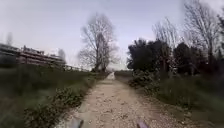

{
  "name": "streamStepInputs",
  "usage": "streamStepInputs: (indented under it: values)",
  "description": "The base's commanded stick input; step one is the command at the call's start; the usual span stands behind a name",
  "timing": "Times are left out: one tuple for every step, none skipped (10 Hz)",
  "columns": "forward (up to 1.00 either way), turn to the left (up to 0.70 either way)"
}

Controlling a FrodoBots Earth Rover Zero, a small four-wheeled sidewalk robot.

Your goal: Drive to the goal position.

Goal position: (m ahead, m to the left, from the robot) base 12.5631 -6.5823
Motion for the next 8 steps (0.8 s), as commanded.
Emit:
streamStepInputs:
  values:
    - [0.70,0.00]
    - [0.70,0.00]
    - [0.70,0.00]
    - [0.70,0.00]
    - [0.70,-0.01]
    - [0.70,-0.05]
    - [0.70,-0.21]
    - [0.70,-0.31]
